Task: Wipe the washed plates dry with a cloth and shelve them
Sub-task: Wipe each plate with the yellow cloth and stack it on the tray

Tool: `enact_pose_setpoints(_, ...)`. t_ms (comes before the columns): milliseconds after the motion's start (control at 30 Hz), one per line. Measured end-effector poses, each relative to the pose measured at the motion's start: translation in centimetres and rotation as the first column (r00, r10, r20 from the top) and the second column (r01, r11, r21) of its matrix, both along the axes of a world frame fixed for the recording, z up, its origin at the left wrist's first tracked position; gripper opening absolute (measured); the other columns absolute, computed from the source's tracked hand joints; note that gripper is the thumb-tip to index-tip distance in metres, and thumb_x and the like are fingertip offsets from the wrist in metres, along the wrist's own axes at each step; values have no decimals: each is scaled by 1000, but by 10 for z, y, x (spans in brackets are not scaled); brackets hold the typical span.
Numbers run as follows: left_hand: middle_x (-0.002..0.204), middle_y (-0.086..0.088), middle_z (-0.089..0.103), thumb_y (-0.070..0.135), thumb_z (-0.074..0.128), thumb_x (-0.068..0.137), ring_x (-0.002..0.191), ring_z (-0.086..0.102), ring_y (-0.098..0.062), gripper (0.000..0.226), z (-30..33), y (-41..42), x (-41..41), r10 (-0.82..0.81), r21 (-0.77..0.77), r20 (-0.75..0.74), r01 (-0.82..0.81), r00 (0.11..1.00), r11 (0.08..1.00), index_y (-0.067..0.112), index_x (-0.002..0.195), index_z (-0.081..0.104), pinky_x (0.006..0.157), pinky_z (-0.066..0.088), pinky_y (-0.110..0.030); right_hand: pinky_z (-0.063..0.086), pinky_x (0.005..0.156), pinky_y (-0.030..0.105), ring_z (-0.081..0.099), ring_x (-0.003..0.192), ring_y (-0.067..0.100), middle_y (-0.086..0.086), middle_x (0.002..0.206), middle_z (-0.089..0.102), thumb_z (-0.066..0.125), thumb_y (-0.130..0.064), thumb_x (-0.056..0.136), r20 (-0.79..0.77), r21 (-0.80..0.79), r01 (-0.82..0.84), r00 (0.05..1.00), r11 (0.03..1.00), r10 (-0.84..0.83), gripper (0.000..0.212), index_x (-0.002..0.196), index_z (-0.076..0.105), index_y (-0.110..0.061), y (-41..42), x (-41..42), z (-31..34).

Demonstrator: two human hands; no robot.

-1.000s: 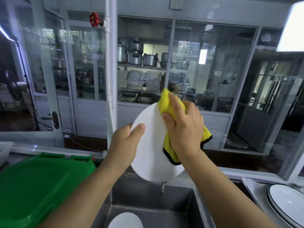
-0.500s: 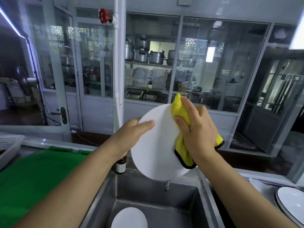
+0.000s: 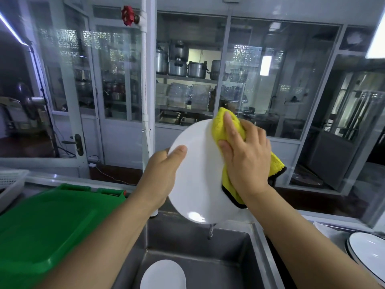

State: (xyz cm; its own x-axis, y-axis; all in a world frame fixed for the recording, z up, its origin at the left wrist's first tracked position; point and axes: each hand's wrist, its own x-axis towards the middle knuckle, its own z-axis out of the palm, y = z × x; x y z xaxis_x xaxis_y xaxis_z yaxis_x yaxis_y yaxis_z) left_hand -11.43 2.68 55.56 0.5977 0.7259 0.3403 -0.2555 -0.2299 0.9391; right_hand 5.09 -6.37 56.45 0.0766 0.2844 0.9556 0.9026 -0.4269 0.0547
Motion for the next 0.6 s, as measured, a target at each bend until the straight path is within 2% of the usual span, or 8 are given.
enact_pose_setpoints(67,77,-1,74,31,48,97,77,70,-22,30,1,3,-3,31,-53,67,-27,997,998,17,82,69,73,55,-41,41,81,47,39,104,33,19,129,49,40,-40,98,-101,28,66,993,997,-63,48,142,43,-21,-4,5,-11)
enact_pose_setpoints(133,75,3,74,30,46,98,73,70,-15,29,0,6,-4,47,-88,130,-36,990,995,18,82,68,67,53,-33,37,87,50,34,106,34,17,134,39,40,-37,95,-167,16,106,981,994,-102,51,143,41,-19,-6,3,-27)
enact_pose_setpoints(200,75,7,74,32,44,98,73,70,-12,29,-1,5,-3,47,-91,133,-35,990,995,21,84,67,63,52,-29,34,89,51,32,105,34,14,132,33,38,-37,93,-205,-7,123,971,992,-122,54,142,40,-17,-9,-2,-39)
enact_pose_setpoints(333,78,9,74,39,42,98,85,69,-17,31,-6,3,2,28,-138,114,-12,993,990,24,86,66,71,54,-30,34,83,49,33,99,33,14,123,40,39,-37,92,-165,-8,148,975,989,-147,54,142,39,-15,-5,-5,-28)
enact_pose_setpoints(433,68,14,72,44,42,97,74,68,-8,34,-1,2,7,48,-149,100,-33,994,988,24,81,65,61,52,-24,26,80,43,35,98,31,13,117,48,41,-38,92,-88,-25,111,990,994,-113,57,144,37,-17,9,-19,-17)
enact_pose_setpoints(500,69,9,73,45,43,96,76,69,-13,38,0,3,9,80,-185,102,-60,992,981,21,79,67,68,54,-29,27,80,42,37,98,31,9,116,46,42,-38,91,-50,-57,43,998,997,-46,57,145,34,-22,16,-34,-24)
enact_pose_setpoints(600,85,-6,75,47,46,95,86,70,-28,39,-2,7,12,67,-299,129,-26,989,954,18,86,71,82,55,-45,29,80,42,39,97,30,5,117,41,45,-37,89,-37,-125,-36,999,992,31,55,143,38,-27,18,-58,-44)
